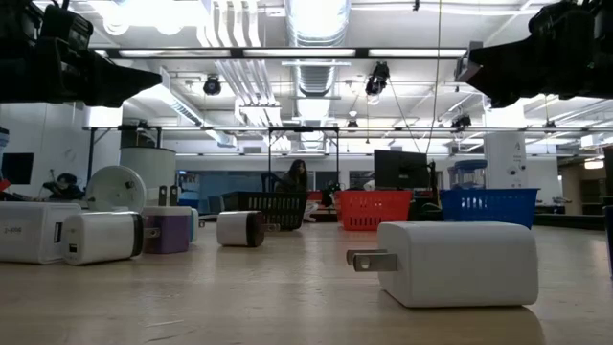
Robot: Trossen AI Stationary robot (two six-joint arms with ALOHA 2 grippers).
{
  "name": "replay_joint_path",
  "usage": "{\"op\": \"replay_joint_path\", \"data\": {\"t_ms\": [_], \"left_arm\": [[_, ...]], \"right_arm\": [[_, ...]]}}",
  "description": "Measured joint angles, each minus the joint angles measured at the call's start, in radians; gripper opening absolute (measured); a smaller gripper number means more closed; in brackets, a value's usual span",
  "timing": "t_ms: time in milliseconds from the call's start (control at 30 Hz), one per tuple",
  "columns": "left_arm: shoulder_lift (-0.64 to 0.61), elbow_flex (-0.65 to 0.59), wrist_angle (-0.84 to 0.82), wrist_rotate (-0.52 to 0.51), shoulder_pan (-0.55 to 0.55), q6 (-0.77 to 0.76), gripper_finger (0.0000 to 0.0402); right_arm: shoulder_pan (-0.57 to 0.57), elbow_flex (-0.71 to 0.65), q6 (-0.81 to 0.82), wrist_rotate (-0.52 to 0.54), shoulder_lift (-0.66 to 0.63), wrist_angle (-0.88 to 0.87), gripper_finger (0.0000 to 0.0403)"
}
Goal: Pick & Place Office items
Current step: Put the top white digital clock into the red bin
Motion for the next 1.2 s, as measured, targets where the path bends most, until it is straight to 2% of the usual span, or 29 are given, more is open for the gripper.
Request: {"op": "replay_joint_path", "data": {"t_ms": [300, 500, 733, 1200], "left_arm": [[0.0, 0.0, 0.0, 0.0, 0.0, 0.001, 0.0014], [0.0, 0.0, 0.006, 0.0, 0.0, 0.0, 0.0014], [0.0, 0.0, 0.006, 0.0, 0.0, -0.005, 0.0014], [0.0, 0.0, 0.007, 0.0, 0.0, -0.024, 0.0014]], "right_arm": [[0.0, 0.007, 0.023, 0.021, 0.007, -0.002, 0.0288], [0.0, 0.12, 0.038, 0.061, 0.091, -0.098, 0.0288], [-0.001, 0.4, 0.062, 0.21, 0.304, -0.462, 0.0288], [0.0, 0.987, -0.004, 0.208, 0.795, -0.989, 0.0288]]}}
